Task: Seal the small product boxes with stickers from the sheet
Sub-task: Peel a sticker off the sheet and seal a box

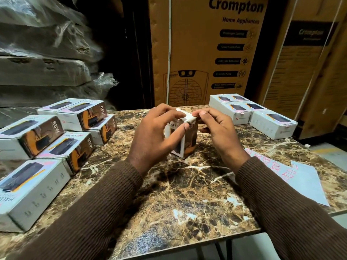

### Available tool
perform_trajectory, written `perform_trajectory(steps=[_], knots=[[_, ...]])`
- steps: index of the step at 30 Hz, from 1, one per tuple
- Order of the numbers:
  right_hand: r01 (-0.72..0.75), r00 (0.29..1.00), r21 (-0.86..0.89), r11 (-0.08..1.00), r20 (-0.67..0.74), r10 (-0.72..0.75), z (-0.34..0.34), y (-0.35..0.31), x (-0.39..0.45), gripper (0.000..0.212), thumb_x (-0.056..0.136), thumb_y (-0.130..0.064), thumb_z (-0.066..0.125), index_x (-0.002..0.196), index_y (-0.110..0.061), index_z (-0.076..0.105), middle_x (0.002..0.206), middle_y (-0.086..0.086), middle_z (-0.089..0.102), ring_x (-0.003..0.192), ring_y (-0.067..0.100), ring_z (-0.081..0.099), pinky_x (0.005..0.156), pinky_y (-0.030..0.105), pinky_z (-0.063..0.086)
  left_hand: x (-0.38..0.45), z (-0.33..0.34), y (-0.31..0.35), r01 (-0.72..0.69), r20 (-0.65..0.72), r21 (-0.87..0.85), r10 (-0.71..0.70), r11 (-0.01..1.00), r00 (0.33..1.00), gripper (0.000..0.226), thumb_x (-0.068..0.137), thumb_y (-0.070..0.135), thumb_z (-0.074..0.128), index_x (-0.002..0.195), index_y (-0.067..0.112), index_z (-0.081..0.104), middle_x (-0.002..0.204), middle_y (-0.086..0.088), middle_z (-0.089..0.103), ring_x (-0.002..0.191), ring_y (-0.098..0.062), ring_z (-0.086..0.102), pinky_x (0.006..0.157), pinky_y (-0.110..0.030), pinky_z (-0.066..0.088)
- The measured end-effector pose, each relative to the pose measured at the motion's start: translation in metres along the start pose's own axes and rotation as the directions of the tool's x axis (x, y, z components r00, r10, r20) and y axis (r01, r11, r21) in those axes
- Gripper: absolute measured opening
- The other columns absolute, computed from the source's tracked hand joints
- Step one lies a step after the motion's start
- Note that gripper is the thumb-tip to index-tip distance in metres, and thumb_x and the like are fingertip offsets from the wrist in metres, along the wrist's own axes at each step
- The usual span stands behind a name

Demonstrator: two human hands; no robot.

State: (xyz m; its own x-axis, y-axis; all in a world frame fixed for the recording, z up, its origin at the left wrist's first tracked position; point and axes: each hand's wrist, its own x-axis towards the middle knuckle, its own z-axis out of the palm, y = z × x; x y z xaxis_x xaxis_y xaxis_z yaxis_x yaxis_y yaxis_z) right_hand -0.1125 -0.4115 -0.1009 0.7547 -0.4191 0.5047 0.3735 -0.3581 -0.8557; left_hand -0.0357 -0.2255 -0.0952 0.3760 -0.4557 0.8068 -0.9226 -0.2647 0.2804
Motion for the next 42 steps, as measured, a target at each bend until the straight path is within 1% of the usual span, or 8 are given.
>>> perform_trajectory(steps=[8, 11, 15, 19, 25, 28, 32, 42], knots=[[0.132, 0.989, -0.037, 0.991, 0.078, -0.129, 0.001, -0.005, -0.009, 0.023, 0.108, -0.022, 0.057, 0.106, -0.012, 0.078, 0.104, 0.003, 0.075, 0.09, 0.018, 0.072, 0.075, 0.035, 0.06, 0.002, -0.004, -0.009, 0.098, -0.013, -0.043, -0.099, 0.994, 0.995, 0.027, 0.098, 0.043, 0.07, 0.11, 0.02, 0.076, 0.111, 0.009, 0.065, 0.105, -0.004, 0.06, 0.087, -0.022, 0.051], [0.119, 0.992, -0.034, 0.992, 0.045, -0.118, 0.0, -0.007, -0.009, 0.018, 0.107, -0.019, 0.059, 0.11, -0.013, 0.076, 0.099, 0.0, 0.075, 0.088, 0.014, 0.071, 0.07, 0.022, 0.054, 0.001, -0.003, -0.01, 0.106, -0.012, -0.05, -0.107, 0.993, 0.994, 0.026, 0.098, 0.04, 0.071, 0.112, 0.019, 0.075, 0.113, 0.009, 0.066, 0.108, -0.003, 0.06, 0.091, -0.024, 0.053], [0.088, 0.996, -0.076, 0.993, 0.0, -0.089, -0.001, 0.001, -0.002, 0.022, 0.105, -0.014, 0.06, 0.122, -0.02, 0.073, 0.117, -0.006, 0.072, 0.109, 0.005, 0.066, 0.09, 0.026, 0.055, 0.0, -0.001, -0.003, 0.081, -0.017, -0.048, -0.082, 0.996, 0.996, 0.031, 0.097, 0.044, 0.068, 0.116, 0.02, 0.073, 0.116, 0.01, 0.065, 0.11, -0.006, 0.059, 0.093, -0.031, 0.054], [0.004, 0.996, -0.037, 0.999, 0.091, -0.001, 0.002, 0.004, 0.004, 0.041, 0.107, -0.01, 0.053, 0.142, -0.03, 0.063, 0.143, -0.012, 0.062, 0.13, 0.0, 0.057, 0.109, 0.028, 0.049, -0.001, 0.003, 0.003, 0.027, 0.018, 0.005, -0.027, 1.0, 0.999, 0.037, 0.096, 0.051, 0.066, 0.117, 0.021, 0.072, 0.117, 0.008, 0.065, 0.111, -0.01, 0.056, 0.092, -0.035, 0.052], [0.014, 0.995, -0.042, 0.999, 0.096, -0.01, 0.004, 0.006, 0.003, 0.034, 0.103, -0.003, 0.057, 0.127, -0.023, 0.07, 0.122, -0.011, 0.07, 0.12, 0.006, 0.064, 0.108, 0.043, 0.054, -0.001, 0.002, 0.001, 0.027, -0.001, 0.0, -0.027, 1.0, 1.0, 0.023, 0.096, 0.039, 0.071, 0.108, 0.019, 0.074, 0.112, 0.007, 0.067, 0.106, -0.011, 0.057, 0.088, -0.037, 0.052], [0.017, 0.999, -0.026, 1.0, 0.039, -0.016, 0.002, 0.004, 0.0, 0.027, 0.103, -0.004, 0.059, 0.123, -0.018, 0.07, 0.118, -0.005, 0.072, 0.113, 0.011, 0.067, 0.101, 0.043, 0.058, 0.0, -0.002, -0.003, 0.039, -0.006, 0.002, -0.039, 0.999, 0.999, 0.012, 0.095, 0.026, 0.069, 0.103, 0.018, 0.072, 0.107, 0.007, 0.068, 0.102, -0.012, 0.059, 0.088, -0.037, 0.053], [0.081, 0.997, -0.151, 0.985, 0.02, -0.079, -0.001, 0.003, -0.002, 0.021, 0.102, -0.01, 0.063, 0.12, -0.018, 0.07, 0.114, -0.005, 0.072, 0.107, 0.01, 0.067, 0.094, 0.042, 0.061, 0.001, -0.005, -0.009, 0.074, -0.011, 0.01, -0.073, 0.997, 0.997, 0.01, 0.095, 0.015, 0.066, 0.103, 0.015, 0.071, 0.106, 0.006, 0.071, 0.104, -0.011, 0.062, 0.094, -0.037, 0.055], [0.177, 0.984, -0.287, 0.941, 0.034, -0.175, -0.002, -0.001, -0.007, 0.016, 0.099, -0.016, 0.069, 0.115, -0.019, 0.071, 0.11, -0.009, 0.073, 0.104, 0.006, 0.068, 0.088, 0.034, 0.061, 0.001, -0.008, -0.019, 0.092, -0.031, 0.027, -0.091, 0.995, 0.995, 0.009, 0.095, 0.016, 0.069, 0.103, 0.016, 0.072, 0.109, 0.005, 0.071, 0.105, -0.012, 0.062, 0.093, -0.04, 0.055]])
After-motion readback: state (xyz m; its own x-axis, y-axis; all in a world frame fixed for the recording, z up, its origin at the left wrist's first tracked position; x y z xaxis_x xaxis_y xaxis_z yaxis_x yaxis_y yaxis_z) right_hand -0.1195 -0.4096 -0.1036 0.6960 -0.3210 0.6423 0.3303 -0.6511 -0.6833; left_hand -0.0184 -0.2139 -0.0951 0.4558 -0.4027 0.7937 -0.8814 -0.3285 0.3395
